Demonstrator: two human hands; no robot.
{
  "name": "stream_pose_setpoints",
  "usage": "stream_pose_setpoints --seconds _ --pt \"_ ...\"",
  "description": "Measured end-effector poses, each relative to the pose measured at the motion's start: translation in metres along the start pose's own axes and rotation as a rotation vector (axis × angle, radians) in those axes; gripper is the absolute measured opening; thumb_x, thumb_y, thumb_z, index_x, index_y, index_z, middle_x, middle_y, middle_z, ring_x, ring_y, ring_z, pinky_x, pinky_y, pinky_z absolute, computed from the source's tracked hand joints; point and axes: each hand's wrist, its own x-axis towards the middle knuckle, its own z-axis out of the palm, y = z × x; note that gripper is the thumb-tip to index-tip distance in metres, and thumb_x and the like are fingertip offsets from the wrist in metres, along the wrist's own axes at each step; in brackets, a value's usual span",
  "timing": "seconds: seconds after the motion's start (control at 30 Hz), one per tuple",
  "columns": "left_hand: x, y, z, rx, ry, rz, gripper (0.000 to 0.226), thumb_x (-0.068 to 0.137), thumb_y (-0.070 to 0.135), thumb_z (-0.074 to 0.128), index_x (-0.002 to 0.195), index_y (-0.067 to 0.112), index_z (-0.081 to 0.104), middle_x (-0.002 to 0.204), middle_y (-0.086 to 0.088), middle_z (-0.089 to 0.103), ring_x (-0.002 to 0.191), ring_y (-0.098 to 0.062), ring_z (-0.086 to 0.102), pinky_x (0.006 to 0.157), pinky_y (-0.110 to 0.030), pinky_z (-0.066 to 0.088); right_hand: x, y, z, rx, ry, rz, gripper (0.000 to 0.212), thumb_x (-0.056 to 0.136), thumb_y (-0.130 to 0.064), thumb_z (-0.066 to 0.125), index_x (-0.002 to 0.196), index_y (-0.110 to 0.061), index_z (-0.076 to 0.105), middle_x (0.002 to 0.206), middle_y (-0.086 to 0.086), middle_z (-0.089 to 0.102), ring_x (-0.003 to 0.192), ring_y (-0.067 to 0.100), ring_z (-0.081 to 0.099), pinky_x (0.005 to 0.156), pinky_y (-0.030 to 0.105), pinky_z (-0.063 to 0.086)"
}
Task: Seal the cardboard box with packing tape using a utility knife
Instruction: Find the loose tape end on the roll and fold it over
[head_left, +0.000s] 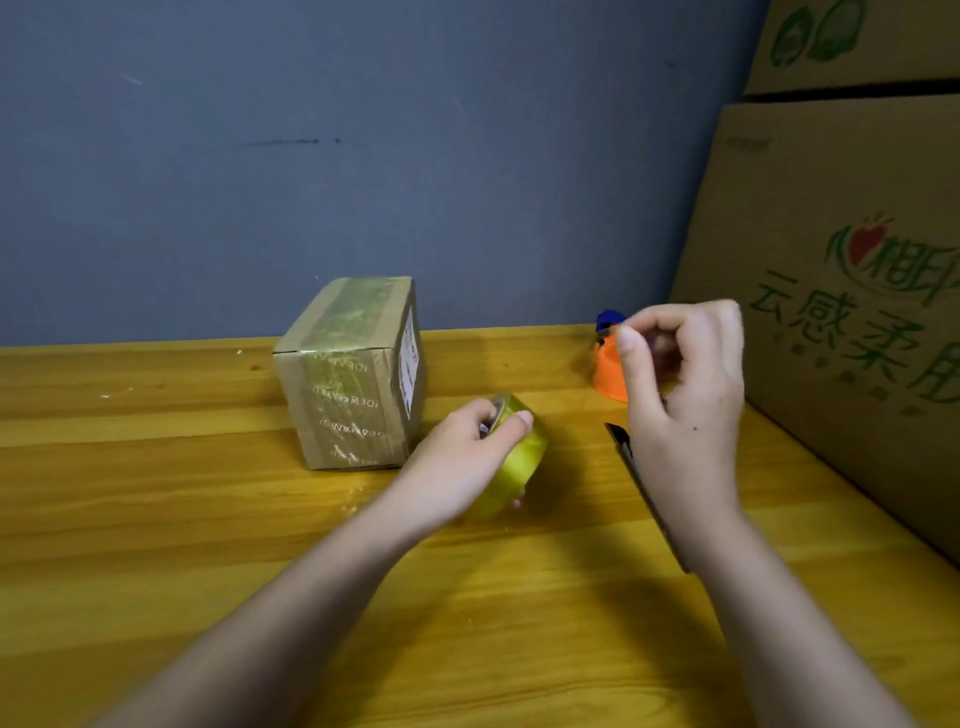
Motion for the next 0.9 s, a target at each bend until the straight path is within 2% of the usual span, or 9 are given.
stream_pose_setpoints --seconds 0.07,0.17,0.27,0.37,0.47,0.53,0.6,0.7,0.9 --pt "-0.003 0.006 0.000 -0.049 -0.018 -0.033 0.023 0.096 0.031 0.051 0.077 0.018 0.048 0.063 -0.009 0.067 0.053 -0.022 0.067 0.046 -0.024 0.048 0.013 -0.004 0.002 0.025 -0.029 -0.003 0.010 0.093 -0.020 0.056 0.096 -0.012 0.060 0.103 -0.001 0.041 0.090 -0.005 0.046 0.077 0.016 0.044" --pt "-0.004 0.014 -0.002 -0.130 -0.080 -0.104 0.023 0.097 0.026 0.049 0.078 0.015 0.048 0.067 -0.014 0.065 0.053 -0.020 0.063 0.049 -0.023 0.048 0.036 -0.014 0.008 -0.004 -0.140 -0.061 0.010 0.091 -0.026 0.058 0.093 -0.016 0.061 0.110 0.000 0.044 0.098 0.006 0.053 0.081 0.029 0.052" --pt "0.001 0.013 -0.016 0.220 -0.048 -0.055 0.039 0.090 0.045 0.053 0.061 0.019 0.048 0.056 0.004 0.050 0.057 -0.017 0.048 0.060 -0.031 0.035 0.056 -0.024 0.014 -0.059 -0.328 -0.073 0.010 0.090 -0.032 0.059 0.089 -0.022 0.062 0.099 -0.008 0.055 0.090 0.010 0.056 0.078 0.038 0.053" --pt "0.000 0.018 -0.030 0.451 -0.051 -0.041 0.052 0.086 0.056 0.051 0.053 0.019 0.040 0.049 0.006 0.039 0.055 -0.019 0.041 0.058 -0.032 0.028 0.071 -0.035 0.016 0.033 -0.505 0.004 0.008 0.086 -0.032 0.064 0.083 -0.025 0.064 0.080 -0.011 0.065 0.079 0.007 0.061 0.077 0.038 0.053" --pt "-0.009 0.029 -0.034 0.744 0.017 -0.033 0.052 0.084 0.068 0.044 0.058 0.023 0.045 0.062 0.006 0.057 0.067 -0.020 0.057 0.062 -0.031 0.042 0.077 -0.043 0.013 0.091 -0.603 0.004 0.008 0.084 -0.028 0.067 0.080 -0.022 0.067 0.076 -0.007 0.068 0.075 0.007 0.064 0.077 0.031 0.054" --pt "-0.013 0.035 -0.036 0.886 0.195 0.064 0.042 0.080 0.071 0.044 0.078 0.030 0.051 0.084 0.008 0.066 0.085 -0.019 0.063 0.073 -0.033 0.051 0.077 -0.045 0.011 0.126 -0.631 0.003 0.007 0.084 -0.025 0.068 0.080 -0.019 0.069 0.076 -0.005 0.068 0.075 0.008 0.063 0.074 0.026 0.053" --pt "-0.014 0.041 -0.039 0.654 0.308 0.227 0.038 0.077 0.065 0.054 0.096 0.033 0.049 0.097 0.012 0.066 0.090 -0.011 0.065 0.080 -0.038 0.054 0.075 -0.046 0.010 0.158 -0.621 0.008 0.005 0.083 -0.022 0.070 0.080 -0.018 0.069 0.076 -0.005 0.068 0.075 0.009 0.064 0.071 0.022 0.051" --pt "-0.013 0.048 -0.039 0.115 0.284 0.427 0.032 0.071 0.049 0.067 0.095 0.035 0.051 0.097 0.014 0.065 0.089 -0.005 0.066 0.084 -0.040 0.055 0.073 -0.047 0.011 0.166 -0.610 -0.007 0.004 0.082 -0.021 0.070 0.079 -0.018 0.070 0.075 -0.006 0.069 0.074 0.009 0.063 0.069 0.020 0.050" --pt "-0.011 0.062 -0.038 -0.124 0.298 0.475 0.018 0.087 0.006 0.065 0.082 0.021 0.058 0.084 0.006 0.065 0.064 -0.010 0.071 0.061 -0.024 0.054 0.074 -0.048 0.012 0.170 -0.607 -0.020 0.009 0.078 -0.023 0.074 0.086 -0.020 0.068 0.077 -0.003 0.068 0.074 0.011 0.064 0.070 0.025 0.052"
